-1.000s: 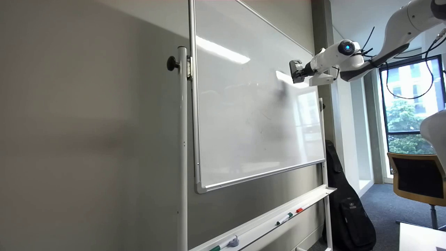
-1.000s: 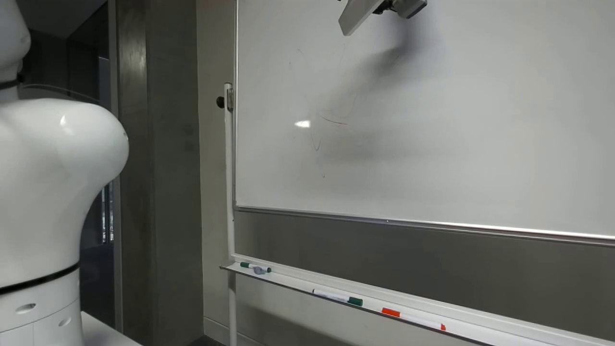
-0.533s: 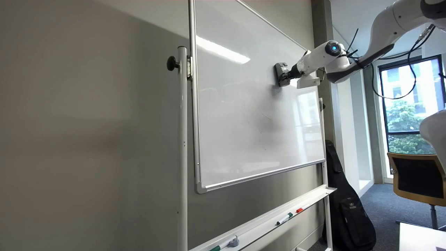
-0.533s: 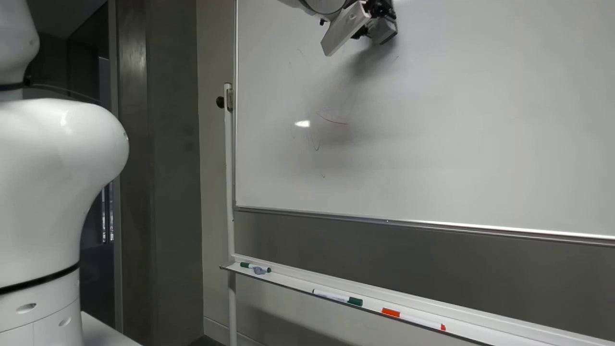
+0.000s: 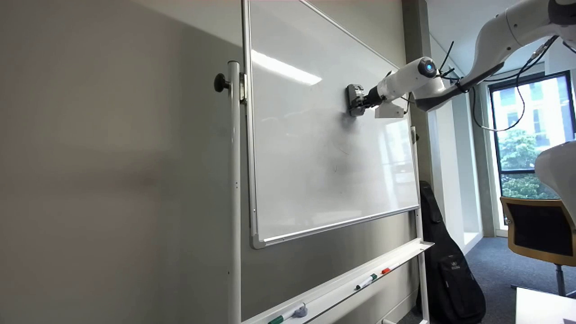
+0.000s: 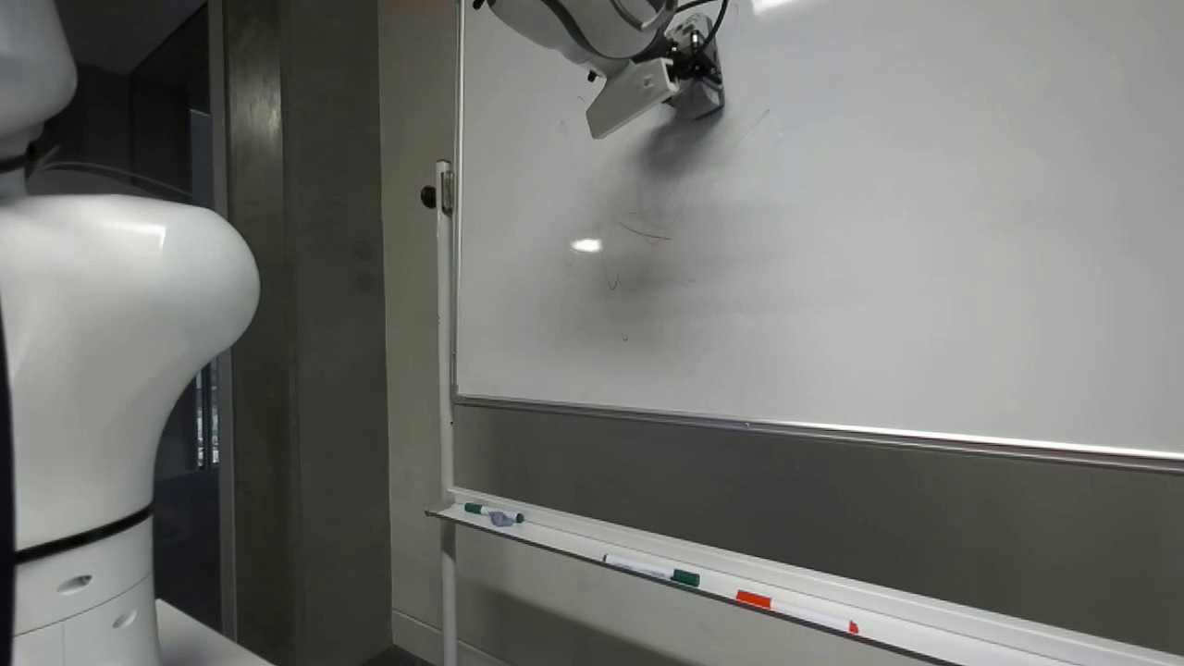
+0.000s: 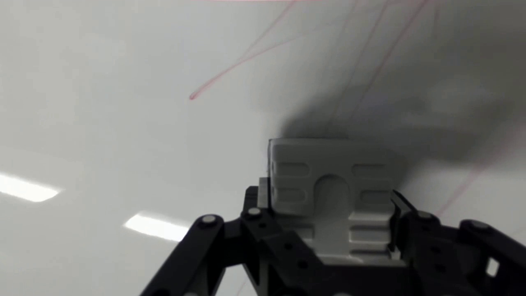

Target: Wipe the white board clean with the duster

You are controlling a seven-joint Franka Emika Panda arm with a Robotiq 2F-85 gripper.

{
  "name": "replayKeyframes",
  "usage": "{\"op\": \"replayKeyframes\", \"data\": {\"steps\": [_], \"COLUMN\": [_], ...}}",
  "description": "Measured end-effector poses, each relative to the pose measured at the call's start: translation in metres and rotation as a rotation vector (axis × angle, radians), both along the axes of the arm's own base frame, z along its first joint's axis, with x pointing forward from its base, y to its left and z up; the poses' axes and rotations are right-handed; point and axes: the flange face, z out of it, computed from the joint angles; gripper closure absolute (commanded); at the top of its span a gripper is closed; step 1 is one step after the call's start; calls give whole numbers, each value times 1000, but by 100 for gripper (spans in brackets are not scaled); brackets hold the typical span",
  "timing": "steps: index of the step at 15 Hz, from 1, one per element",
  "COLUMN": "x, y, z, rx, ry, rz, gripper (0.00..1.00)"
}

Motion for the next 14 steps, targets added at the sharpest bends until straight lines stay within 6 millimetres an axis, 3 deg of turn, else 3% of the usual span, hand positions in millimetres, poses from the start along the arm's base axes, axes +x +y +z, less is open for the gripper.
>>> {"op": "replayKeyframes", "data": {"steps": [14], "x": [4], "y": [36], "z": [-174], "rx": [215], "ry": [231], "rz": [235], "gripper": [62]}}
